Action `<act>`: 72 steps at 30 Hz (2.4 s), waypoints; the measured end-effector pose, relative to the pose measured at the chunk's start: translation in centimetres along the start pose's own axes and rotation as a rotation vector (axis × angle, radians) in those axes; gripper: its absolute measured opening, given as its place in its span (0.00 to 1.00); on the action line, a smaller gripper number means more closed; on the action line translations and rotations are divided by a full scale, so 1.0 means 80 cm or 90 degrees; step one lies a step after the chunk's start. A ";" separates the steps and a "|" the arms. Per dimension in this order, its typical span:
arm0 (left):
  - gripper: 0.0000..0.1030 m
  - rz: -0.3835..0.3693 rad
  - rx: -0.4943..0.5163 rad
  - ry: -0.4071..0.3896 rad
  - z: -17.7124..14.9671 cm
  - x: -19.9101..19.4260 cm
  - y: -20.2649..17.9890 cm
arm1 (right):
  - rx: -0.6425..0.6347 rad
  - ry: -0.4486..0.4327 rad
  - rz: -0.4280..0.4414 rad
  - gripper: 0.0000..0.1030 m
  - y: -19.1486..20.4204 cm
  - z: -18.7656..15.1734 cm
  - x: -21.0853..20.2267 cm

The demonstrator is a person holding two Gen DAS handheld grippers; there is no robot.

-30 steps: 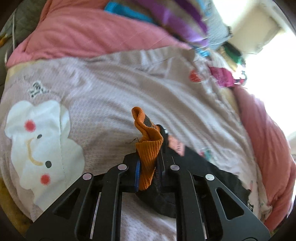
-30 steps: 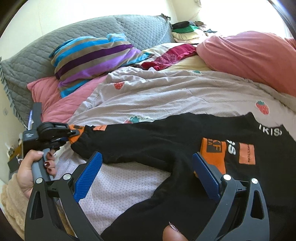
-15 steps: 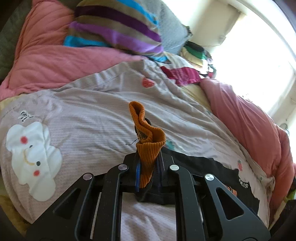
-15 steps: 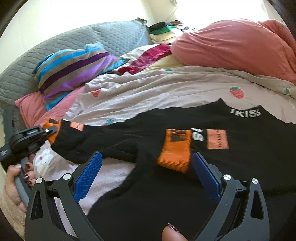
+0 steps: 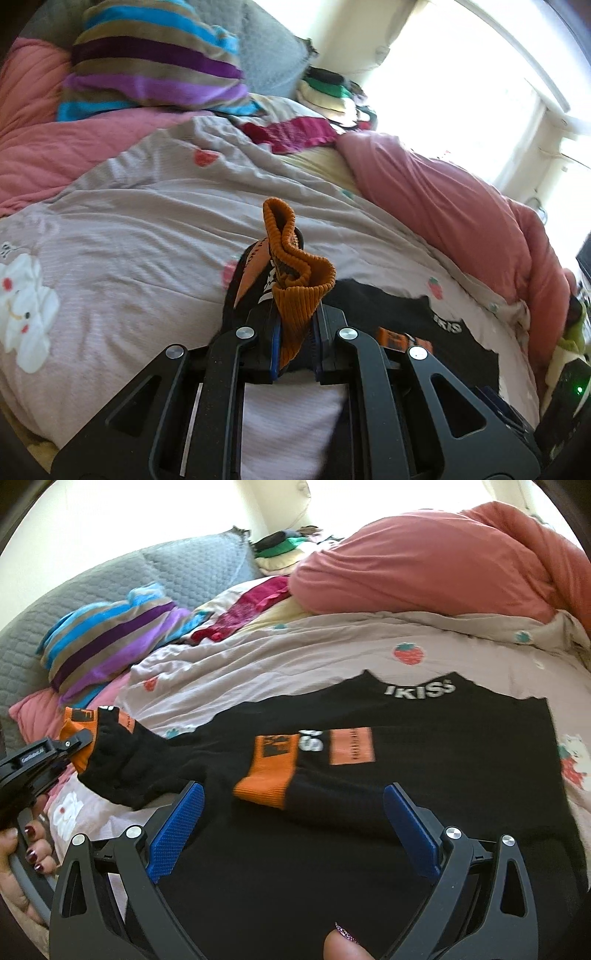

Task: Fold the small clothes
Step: 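Lift the second sock onto the shirt and open the left tool, then grasp the second sock's cuff with the right tool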

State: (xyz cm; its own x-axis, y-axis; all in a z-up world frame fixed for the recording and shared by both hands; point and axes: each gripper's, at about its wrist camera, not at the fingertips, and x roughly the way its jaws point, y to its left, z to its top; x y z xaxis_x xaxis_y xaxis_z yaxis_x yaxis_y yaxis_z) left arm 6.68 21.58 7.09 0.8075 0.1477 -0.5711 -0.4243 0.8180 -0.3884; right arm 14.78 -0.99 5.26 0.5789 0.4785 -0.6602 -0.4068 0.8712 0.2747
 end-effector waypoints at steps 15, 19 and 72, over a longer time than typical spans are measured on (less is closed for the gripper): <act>0.06 -0.046 0.078 0.041 -0.026 0.006 -0.085 | 0.068 -0.029 -0.049 0.94 -0.081 -0.008 -0.047; 0.06 -0.060 0.102 0.065 -0.037 0.015 -0.107 | 0.081 -0.036 -0.053 0.94 -0.095 -0.008 -0.057; 0.58 -0.030 0.106 0.051 -0.002 0.078 -0.037 | 0.064 0.122 0.105 0.14 0.000 -0.025 0.078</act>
State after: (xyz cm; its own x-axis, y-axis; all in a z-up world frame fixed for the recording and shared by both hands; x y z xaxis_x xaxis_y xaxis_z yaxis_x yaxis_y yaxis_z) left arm 12.90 19.97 4.55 0.7865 0.0675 -0.6139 -0.3074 0.9049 -0.2944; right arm 16.99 1.79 -0.29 0.3629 0.5932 -0.7186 -0.4063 0.7948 0.4509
